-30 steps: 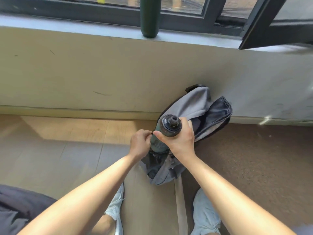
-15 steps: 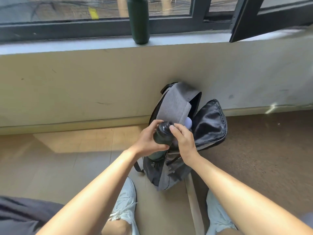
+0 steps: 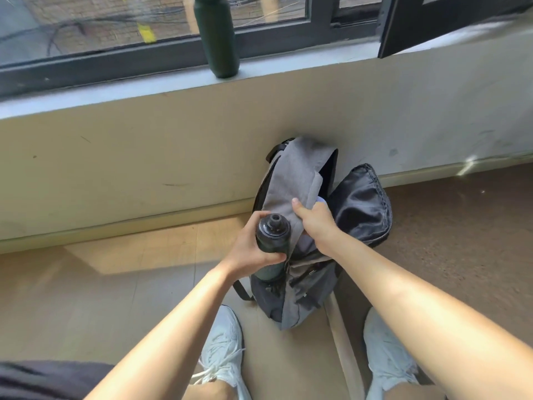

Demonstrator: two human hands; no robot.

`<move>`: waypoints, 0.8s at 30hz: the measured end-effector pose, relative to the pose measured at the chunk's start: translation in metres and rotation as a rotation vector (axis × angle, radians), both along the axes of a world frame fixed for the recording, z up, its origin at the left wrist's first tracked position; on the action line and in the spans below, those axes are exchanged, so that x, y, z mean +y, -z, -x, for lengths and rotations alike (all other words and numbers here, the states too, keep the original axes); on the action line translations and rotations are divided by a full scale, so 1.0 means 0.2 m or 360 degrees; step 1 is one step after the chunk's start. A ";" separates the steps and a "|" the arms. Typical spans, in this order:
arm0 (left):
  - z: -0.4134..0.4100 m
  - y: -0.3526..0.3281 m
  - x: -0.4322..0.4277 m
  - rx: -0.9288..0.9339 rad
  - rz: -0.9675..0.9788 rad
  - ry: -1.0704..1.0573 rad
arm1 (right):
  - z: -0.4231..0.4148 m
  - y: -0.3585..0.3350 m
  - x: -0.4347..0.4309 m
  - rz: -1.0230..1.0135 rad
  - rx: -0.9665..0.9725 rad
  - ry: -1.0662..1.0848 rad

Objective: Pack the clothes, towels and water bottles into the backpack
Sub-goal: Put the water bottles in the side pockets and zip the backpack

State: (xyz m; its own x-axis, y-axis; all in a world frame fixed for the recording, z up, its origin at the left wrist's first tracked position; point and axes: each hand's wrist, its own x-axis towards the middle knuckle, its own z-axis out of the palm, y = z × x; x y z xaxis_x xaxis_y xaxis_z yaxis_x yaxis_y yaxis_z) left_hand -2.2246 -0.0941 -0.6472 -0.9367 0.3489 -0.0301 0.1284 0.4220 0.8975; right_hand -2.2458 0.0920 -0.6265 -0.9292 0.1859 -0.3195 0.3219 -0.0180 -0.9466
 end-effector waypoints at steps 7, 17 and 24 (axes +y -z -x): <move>-0.05 -0.02 -0.11 -0.0013 0.0084 -0.0562 | -0.07 -0.05 -0.03 -0.0149 0.0225 0.0233; -0.17 0.04 0.05 -0.0040 0.0227 -0.0769 | -0.04 -0.04 -0.07 -0.0307 0.0267 0.0246; 0.03 -0.06 -0.14 -0.0133 0.0231 0.0166 | -0.03 -0.06 -0.08 -0.0281 0.0290 0.0186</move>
State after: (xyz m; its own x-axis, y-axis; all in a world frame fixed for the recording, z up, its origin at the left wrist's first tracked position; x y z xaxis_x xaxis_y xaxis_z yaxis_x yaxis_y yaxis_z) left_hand -2.2300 -0.1227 -0.6349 -0.8878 0.4303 -0.1633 0.1058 0.5361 0.8375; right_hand -2.2399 0.0758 -0.6150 -0.9373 0.3331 -0.1022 0.1515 0.1256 -0.9804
